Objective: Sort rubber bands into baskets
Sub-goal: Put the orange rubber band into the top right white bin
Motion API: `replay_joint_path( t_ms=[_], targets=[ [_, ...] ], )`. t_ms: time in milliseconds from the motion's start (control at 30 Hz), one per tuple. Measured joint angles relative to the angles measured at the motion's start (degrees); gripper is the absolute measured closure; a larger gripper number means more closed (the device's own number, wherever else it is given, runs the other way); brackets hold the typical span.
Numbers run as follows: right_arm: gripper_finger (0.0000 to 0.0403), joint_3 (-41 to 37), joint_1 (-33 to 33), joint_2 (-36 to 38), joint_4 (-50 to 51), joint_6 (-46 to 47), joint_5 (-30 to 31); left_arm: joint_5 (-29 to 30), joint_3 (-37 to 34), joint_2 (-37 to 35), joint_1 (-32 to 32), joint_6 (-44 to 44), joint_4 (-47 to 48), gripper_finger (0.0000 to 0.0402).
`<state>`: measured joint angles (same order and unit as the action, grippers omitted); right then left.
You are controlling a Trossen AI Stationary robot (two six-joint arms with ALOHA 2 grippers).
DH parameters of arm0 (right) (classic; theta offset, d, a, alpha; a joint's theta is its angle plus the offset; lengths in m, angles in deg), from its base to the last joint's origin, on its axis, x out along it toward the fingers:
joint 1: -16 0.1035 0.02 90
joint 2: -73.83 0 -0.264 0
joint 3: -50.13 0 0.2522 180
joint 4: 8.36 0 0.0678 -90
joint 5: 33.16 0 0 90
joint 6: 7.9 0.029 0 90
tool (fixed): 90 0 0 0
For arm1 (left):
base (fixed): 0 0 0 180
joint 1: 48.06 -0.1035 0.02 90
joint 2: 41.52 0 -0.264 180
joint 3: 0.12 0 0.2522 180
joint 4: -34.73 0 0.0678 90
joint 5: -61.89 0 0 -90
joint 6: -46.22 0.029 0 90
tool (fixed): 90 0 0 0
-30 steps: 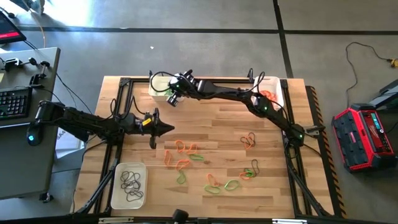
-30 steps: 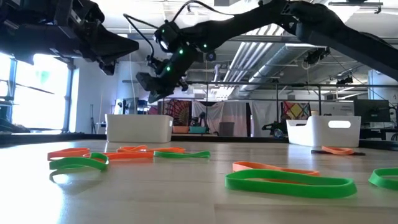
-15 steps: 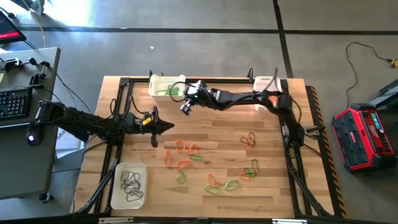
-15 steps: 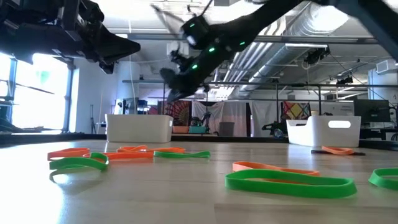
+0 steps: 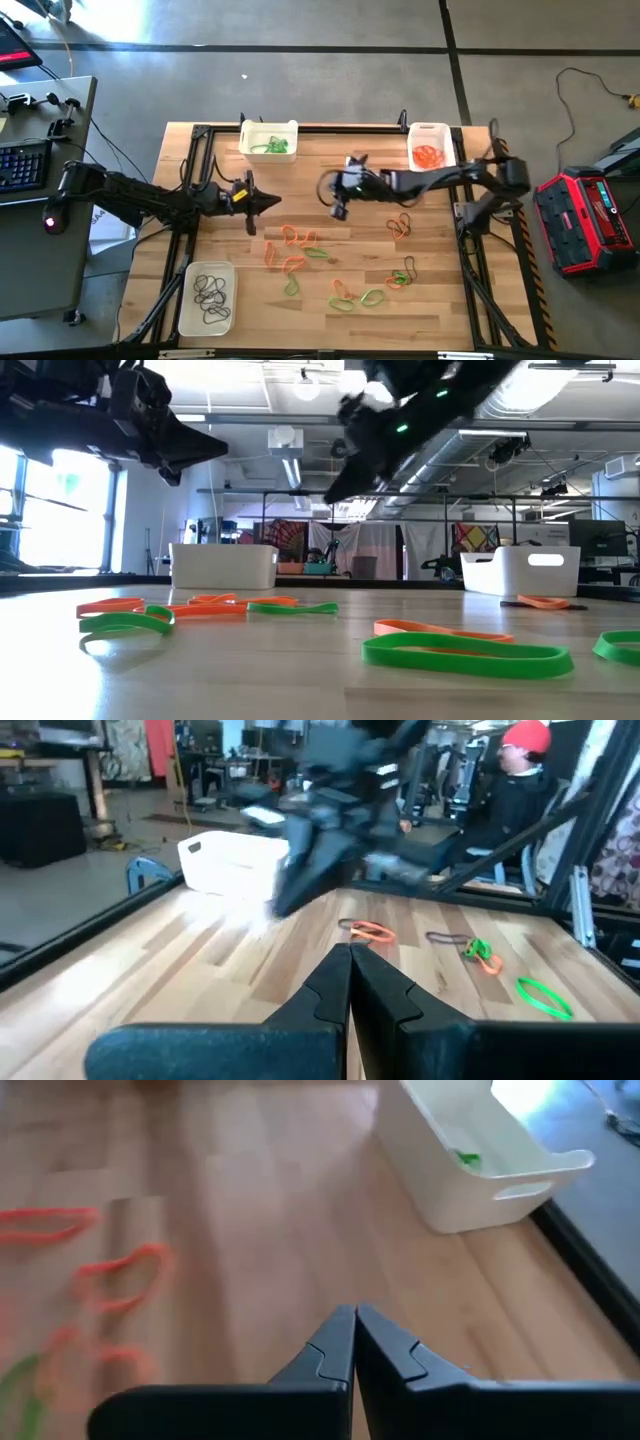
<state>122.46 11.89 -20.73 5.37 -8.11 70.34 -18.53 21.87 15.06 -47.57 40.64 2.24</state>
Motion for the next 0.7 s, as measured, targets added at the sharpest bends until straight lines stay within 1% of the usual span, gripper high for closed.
replay_joint_path(
  t_ms=[100, 233, 367, 500, 700],
  targets=[
    [0.0403, -6.4, 2.0, 5.1, -4.0, 0.3, -0.1, 0.0, 0.0, 1.0, 0.4, 0.2, -0.1, 0.0401],
    [0.0403, -16.6, 3.4, 11.0, -12.2, 0.3, -0.3, 0.0, 0.5, 2.4, 1.2, 0.6, 0.0, 0.0401],
    [0.0403, -24.9, 5.2, 14.9, -20.7, 1.5, -0.7, 0.3, 2.9, 4.0, 2.5, 1.3, 1.7, 0.0401],
    [0.0403, -29.7, 6.9, 17.3, -26.2, 1.8, -0.3, 0.4, 8.2, 5.8, 4.1, 4.1, 9.6, 0.0401],
    [0.0403, -32.3, 8.1, 18.6, -27.4, 4.3, -0.3, 0.2, 17.1, 8.8, 6.1, 4.5, 26.0, 0.0401]
  ],
)
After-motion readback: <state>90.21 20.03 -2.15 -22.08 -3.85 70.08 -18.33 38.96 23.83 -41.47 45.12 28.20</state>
